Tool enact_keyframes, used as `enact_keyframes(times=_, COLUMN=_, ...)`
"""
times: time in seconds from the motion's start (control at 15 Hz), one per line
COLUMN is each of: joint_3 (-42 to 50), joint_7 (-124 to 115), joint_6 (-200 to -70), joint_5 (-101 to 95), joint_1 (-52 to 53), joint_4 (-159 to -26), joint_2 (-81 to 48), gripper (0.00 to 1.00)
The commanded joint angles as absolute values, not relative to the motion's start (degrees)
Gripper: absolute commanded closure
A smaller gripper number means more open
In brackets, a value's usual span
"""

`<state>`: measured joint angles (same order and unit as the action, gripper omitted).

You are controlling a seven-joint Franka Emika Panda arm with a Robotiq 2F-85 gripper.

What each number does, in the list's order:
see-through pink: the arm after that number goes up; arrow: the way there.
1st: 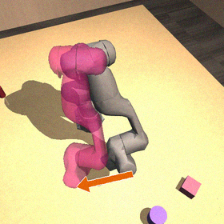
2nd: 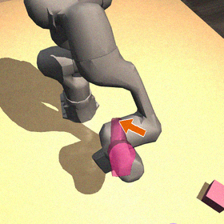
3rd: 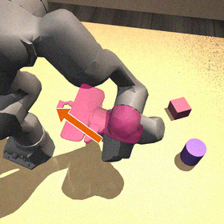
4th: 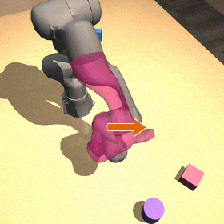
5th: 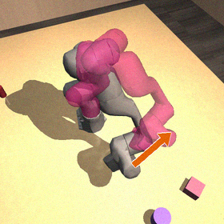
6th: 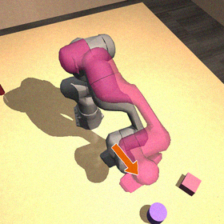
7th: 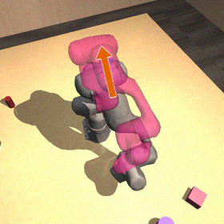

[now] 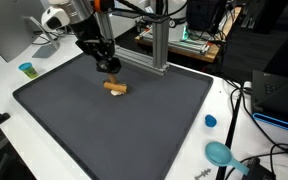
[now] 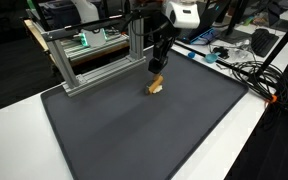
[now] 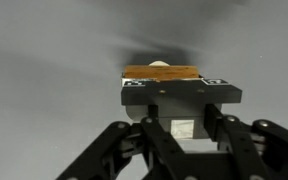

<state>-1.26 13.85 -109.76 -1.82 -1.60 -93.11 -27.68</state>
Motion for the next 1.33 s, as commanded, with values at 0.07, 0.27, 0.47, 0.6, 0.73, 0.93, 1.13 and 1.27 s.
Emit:
enact_keyframes(times=0.07, joint_3=-1.35, joint_7=13.19, joint_6=-105.95, joint_5=-1.51, joint_1=-1.71, joint_4=-92.15, joint_2=-31.24, gripper=0.79)
enact_keyframes(times=0.27, joint_3=-1.23, joint_7=12.42, joint_6=-105.27, joint_5=-1.65, joint_1=-1.58, joint_4=-92.39, joint_2=-32.48, gripper=0.79)
enact_keyframes(times=0.47, joint_3=-1.17, joint_7=10.93, joint_6=-103.44, joint_5=-2.31, joint_1=-1.29, joint_4=-92.24, joint_2=-32.16, gripper=0.79)
enact_keyframes(times=0.6, joint_3=-1.40, joint_7=11.56, joint_6=-103.62, joint_5=-2.42, joint_1=-1.40, joint_4=-94.17, joint_2=-28.79, gripper=0.79)
enact_keyframes(times=0.73, joint_3=-1.56, joint_7=12.22, joint_6=-106.10, joint_5=-2.42, joint_1=-1.53, joint_4=-97.15, joint_2=-24.45, gripper=0.79)
enact_keyframes(times=0.93, joint_3=-1.27, joint_7=10.07, joint_6=-112.28, joint_5=-3.08, joint_1=-0.79, joint_4=-100.63, joint_2=-19.92, gripper=0.79)
enact_keyframes(times=1.13, joint_3=-0.57, joint_7=5.40, joint_6=-116.66, joint_5=-3.44, joint_1=-0.05, joint_4=-103.17, joint_2=-17.23, gripper=0.79)
enact_keyframes(times=1.27, joint_3=-0.32, joint_7=1.45, joint_6=-118.96, joint_5=-3.29, joint_1=0.32, joint_4=-105.07, joint_2=-16.81, gripper=0.79)
